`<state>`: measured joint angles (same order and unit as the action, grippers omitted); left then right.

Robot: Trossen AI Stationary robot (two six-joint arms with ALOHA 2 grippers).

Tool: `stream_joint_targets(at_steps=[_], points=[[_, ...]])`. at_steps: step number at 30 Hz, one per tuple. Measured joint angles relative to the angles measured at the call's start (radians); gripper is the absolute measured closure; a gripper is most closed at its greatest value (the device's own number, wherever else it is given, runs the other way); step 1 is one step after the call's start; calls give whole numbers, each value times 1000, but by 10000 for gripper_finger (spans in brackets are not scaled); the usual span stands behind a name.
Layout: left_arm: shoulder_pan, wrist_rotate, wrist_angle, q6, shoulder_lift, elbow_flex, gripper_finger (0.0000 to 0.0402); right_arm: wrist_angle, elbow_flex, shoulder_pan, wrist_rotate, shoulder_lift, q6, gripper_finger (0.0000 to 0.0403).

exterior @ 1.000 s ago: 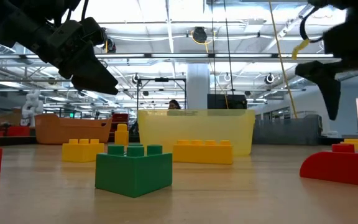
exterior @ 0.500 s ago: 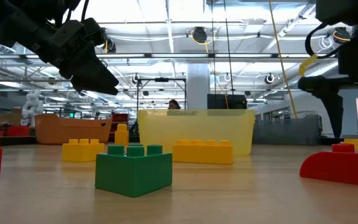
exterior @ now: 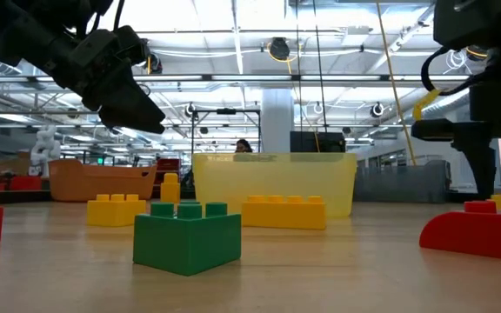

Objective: Sort & place blocks by color
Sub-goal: Put the bottom right yellow 8-stud game piece into the yellow bin

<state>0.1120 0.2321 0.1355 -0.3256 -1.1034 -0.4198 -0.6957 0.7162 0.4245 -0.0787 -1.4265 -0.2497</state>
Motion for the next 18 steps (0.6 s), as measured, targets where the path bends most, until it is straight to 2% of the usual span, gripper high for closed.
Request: stream_joint_targets(at_steps=[4, 8, 14, 18], points=[[0, 0, -4, 0, 0, 0, 176, 23, -1, -14, -40, 7, 14, 283], [0, 0, -4, 0, 0, 0, 176, 40, 25, -26, -132, 25, 21, 283], [0, 1, -4, 0, 0, 0, 176, 51, 173, -57, -212, 44, 9, 283], [0, 4, 5, 0, 0, 0, 176, 181, 268, -87, -212, 42, -34, 283]])
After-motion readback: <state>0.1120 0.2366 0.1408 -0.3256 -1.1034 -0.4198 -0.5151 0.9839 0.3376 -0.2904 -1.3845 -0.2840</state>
